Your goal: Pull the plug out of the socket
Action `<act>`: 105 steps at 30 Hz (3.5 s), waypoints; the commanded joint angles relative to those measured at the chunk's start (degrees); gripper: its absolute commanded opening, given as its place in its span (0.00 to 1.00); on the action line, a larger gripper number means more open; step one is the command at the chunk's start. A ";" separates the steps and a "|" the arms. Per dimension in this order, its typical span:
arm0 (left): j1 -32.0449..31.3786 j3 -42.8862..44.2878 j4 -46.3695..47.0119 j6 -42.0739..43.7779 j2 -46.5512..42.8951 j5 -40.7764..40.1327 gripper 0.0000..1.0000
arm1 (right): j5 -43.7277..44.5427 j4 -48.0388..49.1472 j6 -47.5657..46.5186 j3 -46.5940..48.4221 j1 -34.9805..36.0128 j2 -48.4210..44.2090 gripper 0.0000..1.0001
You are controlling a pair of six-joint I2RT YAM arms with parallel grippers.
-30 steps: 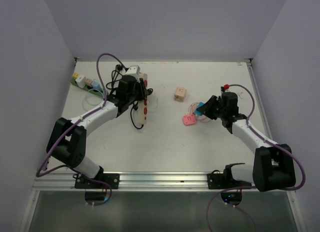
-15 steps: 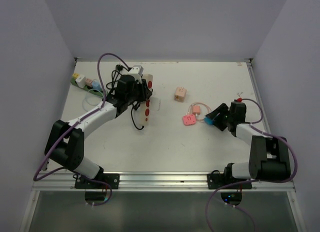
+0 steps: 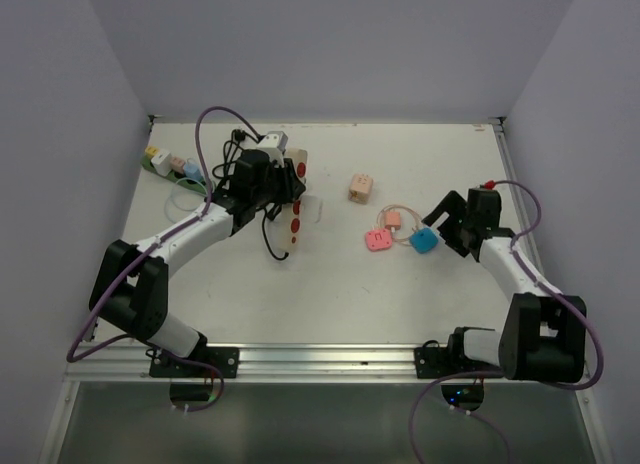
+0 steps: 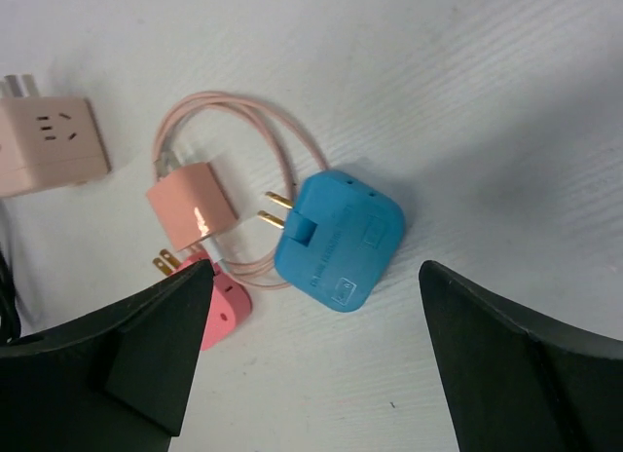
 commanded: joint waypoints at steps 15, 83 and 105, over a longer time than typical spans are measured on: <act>-0.39 0.81 2.85 -1.20 -1.39 4.63 0.00 | -17.47 15.76 -9.51 13.29 22.09 1.53 0.89; 0.13 -1.22 -4.71 9.26 -0.08 -24.37 0.00 | -20.02 -4.11 -11.35 23.68 39.24 6.11 0.00; 0.22 -1.74 -2.86 5.75 -4.21 -1.98 0.00 | -16.35 21.96 5.42 -1.00 1.38 3.55 0.00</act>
